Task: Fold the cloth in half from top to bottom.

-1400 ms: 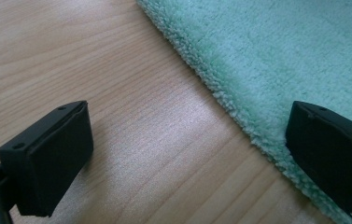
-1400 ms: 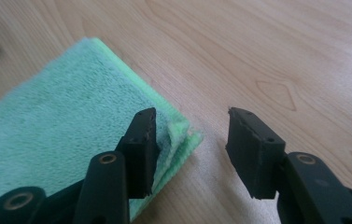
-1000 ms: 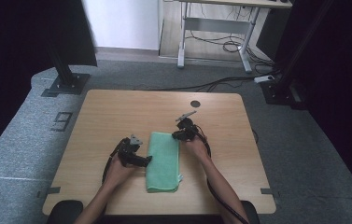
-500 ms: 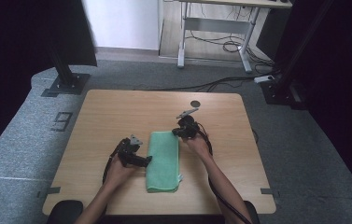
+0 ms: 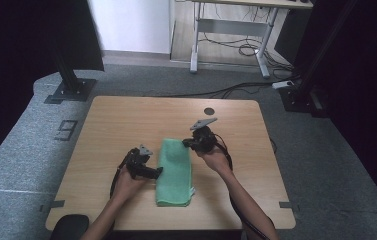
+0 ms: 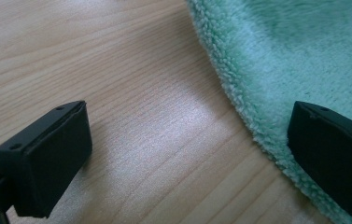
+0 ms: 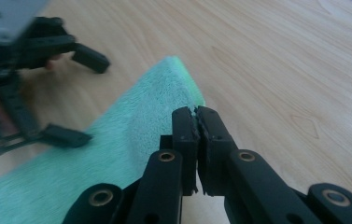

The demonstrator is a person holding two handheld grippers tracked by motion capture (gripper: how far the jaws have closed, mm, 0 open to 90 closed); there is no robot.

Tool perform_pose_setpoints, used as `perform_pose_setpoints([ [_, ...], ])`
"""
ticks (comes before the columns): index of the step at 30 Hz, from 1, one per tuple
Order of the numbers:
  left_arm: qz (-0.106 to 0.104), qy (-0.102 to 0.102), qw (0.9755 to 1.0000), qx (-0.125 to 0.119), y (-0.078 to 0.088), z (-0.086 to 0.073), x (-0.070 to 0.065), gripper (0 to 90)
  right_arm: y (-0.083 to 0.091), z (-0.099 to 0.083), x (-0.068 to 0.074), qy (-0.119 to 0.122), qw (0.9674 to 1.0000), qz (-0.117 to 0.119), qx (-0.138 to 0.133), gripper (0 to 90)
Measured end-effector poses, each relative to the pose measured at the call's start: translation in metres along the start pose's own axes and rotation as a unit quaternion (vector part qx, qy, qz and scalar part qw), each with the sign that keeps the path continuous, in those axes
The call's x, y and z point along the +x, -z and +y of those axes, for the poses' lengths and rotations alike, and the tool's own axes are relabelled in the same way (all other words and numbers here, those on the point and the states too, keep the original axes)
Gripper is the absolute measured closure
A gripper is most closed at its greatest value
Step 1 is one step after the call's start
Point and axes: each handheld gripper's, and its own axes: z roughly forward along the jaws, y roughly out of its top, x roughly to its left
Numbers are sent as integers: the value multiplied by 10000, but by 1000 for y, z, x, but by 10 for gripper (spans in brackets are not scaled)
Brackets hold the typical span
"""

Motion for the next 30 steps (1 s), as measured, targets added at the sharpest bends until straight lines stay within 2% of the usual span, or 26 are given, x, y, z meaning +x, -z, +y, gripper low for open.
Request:
perform_pose_setpoints([
  [13, 7, -10, 10000, 2, 0, 0, 0, 1, 32, -13, 47, 439, 9984, 330, -126, 859],
  [16, 113, -170, 9998, 7, 6, 1, -5, 26, 35, -16, 53, 520, 9980, 323, -143, 859],
  [18, 168, -368, 9992, -47, 14, 3, -11, 34, 35, -17, 55, 537, 9979, 336, -152, 859],
  [21, 154, -443, 9989, -56, 22, 3, -18, 39, 33, -19, 56, 544, 9979, 337, -125, 859],
  [22, 221, -466, 9987, 1, 20, 2, -18, 40, 32, -20, 56, 540, 9979, 348, -128, 859],
  [24, 341, -461, 9983, 122, 14, -1, -16, 40, 32, -20, 58, 536, 9978, 354, -136, 858],
  [25, 277, -387, 9988, 144, 12, -3, -13, 34, 33, -21, 59, 536, 9978, 367, -151, 858],
  [27, 89, -104, 9998, 145, 9, -4, -7, 19, 34, -21, 61, 551, 9976, 381, -162, 858],
  [30, 4, 0, 9999, 125, 8, -5, -4, 8, 39, -24, 64, 596, 9973, 412, -151, 858],
])
